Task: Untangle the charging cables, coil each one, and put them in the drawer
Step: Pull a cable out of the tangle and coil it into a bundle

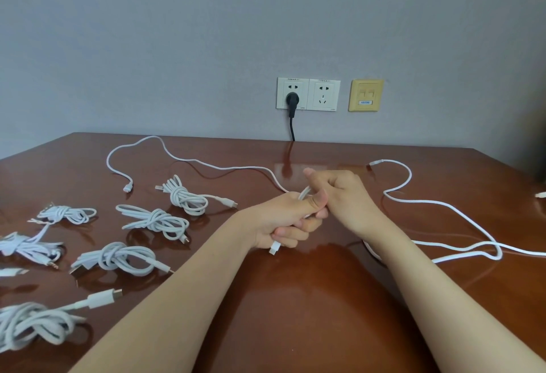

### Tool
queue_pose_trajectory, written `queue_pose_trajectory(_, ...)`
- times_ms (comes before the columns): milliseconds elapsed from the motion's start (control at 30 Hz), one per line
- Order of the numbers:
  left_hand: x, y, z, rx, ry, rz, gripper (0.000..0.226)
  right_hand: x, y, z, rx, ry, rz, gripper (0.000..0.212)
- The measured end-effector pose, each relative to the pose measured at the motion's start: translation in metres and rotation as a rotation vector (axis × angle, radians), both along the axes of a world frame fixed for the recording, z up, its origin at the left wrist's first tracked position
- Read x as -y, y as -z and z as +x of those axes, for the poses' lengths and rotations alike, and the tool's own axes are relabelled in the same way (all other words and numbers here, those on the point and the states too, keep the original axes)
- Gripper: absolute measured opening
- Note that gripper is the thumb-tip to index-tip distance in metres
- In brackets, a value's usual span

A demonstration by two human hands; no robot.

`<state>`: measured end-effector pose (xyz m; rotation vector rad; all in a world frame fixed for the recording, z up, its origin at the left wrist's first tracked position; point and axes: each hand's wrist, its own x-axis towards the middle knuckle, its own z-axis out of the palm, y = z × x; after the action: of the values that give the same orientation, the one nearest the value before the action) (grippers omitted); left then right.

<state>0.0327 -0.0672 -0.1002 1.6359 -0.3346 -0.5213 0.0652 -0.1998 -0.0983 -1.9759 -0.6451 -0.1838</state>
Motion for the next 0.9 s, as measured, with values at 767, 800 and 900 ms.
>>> queue_pose_trajectory(767,0.009,0.002,0.016,0.127,-0.558,-0.170,0.039,0.008,0.006,0.014,-0.003,0.241,0.050,0.030)
queue_pose_trajectory(800,0.009,0.003,0.016,0.142,-0.581,-0.157,0.038,0.007,0.005,0.013,0.036,0.229,-0.009,0.028)
queue_pose_trajectory(900,0.010,0.007,0.016,0.213,-0.650,-0.097,0.034,-0.001,0.007,0.008,0.141,0.205,-0.191,0.022)
